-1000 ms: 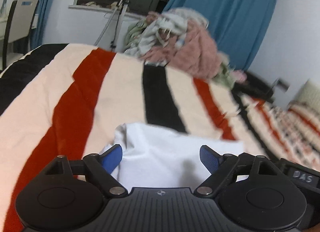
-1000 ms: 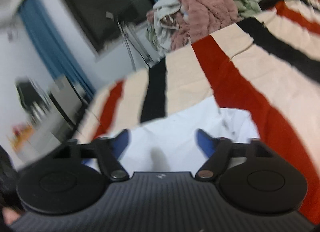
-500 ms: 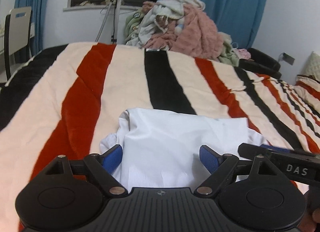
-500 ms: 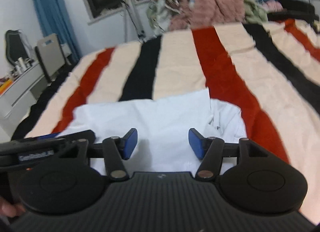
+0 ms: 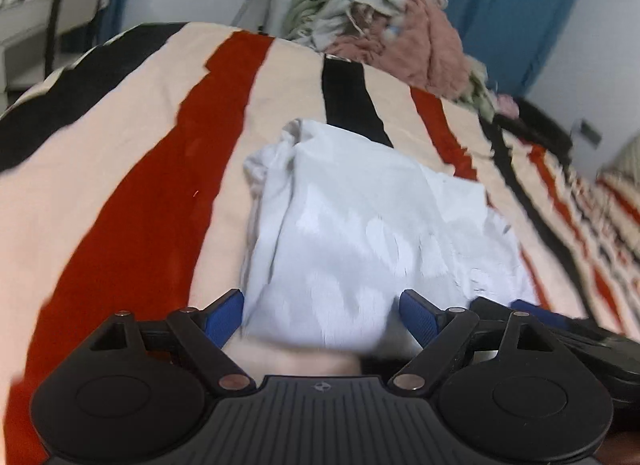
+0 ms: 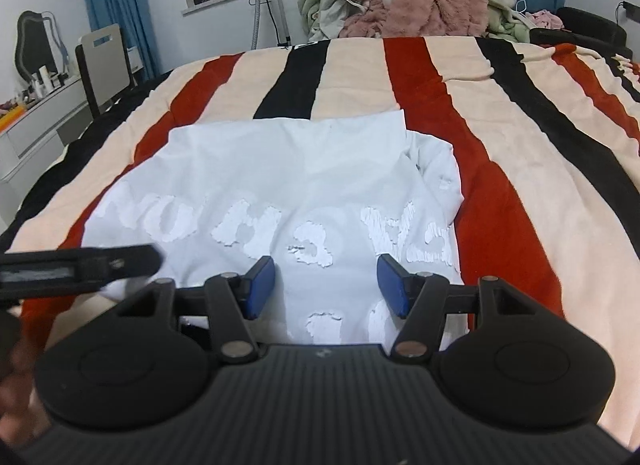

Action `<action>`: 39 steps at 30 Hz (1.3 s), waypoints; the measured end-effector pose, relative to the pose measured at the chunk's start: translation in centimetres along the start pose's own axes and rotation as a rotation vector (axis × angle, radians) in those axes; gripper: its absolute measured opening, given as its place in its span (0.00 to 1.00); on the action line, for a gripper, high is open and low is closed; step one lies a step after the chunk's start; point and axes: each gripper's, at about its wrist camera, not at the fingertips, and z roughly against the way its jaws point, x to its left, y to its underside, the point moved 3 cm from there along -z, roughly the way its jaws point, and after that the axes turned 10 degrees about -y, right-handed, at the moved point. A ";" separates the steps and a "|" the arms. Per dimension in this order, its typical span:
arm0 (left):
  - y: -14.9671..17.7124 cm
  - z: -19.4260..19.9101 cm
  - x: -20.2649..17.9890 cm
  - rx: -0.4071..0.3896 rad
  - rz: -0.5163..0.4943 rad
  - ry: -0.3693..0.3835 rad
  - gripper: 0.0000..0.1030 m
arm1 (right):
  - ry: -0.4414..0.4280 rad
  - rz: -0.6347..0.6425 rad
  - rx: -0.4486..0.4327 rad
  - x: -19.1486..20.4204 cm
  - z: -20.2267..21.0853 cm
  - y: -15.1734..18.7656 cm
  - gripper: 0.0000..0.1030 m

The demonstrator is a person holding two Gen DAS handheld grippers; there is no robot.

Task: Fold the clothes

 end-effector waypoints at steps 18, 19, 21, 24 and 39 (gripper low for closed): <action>0.8 -4.3 3.3 0.115 0.608 0.260 0.76 | 0.021 -0.035 -0.008 0.1 -0.1 0.1 0.58; 0.6 -4.6 3.2 0.110 0.615 0.244 0.67 | 0.021 -0.035 -0.009 0.1 -0.1 0.1 0.58; 0.5 -5.0 3.4 0.114 0.625 0.217 0.57 | 0.022 -0.037 -0.010 0.1 -0.1 0.1 0.58; 0.5 -5.2 3.8 0.114 0.644 0.235 0.42 | 0.019 -0.057 -0.017 0.1 0.1 -0.2 0.58; 0.8 -5.1 4.7 0.121 0.691 0.288 0.34 | -0.479 -0.938 0.071 -3.0 1.0 2.5 0.87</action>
